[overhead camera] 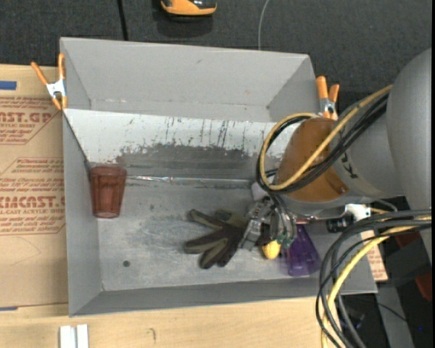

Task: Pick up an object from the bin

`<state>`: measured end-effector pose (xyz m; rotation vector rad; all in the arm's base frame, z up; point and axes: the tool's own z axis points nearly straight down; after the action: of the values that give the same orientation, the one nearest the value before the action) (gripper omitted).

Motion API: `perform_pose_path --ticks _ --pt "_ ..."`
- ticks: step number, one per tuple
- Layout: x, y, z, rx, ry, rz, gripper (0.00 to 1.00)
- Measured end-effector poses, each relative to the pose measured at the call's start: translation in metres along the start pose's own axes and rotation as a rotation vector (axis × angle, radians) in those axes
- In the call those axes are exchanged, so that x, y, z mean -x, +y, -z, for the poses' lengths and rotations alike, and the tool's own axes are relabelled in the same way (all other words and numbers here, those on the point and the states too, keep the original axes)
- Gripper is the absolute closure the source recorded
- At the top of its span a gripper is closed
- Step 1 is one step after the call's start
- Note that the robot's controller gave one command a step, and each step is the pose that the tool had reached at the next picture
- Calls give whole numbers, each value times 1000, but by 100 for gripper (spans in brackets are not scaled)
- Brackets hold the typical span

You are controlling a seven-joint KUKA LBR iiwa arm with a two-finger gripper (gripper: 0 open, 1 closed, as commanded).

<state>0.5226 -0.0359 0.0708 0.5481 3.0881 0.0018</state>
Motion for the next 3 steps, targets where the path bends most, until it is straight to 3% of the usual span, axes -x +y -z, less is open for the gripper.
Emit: perform_pose_path --ticks 2,3 --pt "-2 -1 5 -2 7 0 100" --pt "-3 -1 26 -3 12 0 100"
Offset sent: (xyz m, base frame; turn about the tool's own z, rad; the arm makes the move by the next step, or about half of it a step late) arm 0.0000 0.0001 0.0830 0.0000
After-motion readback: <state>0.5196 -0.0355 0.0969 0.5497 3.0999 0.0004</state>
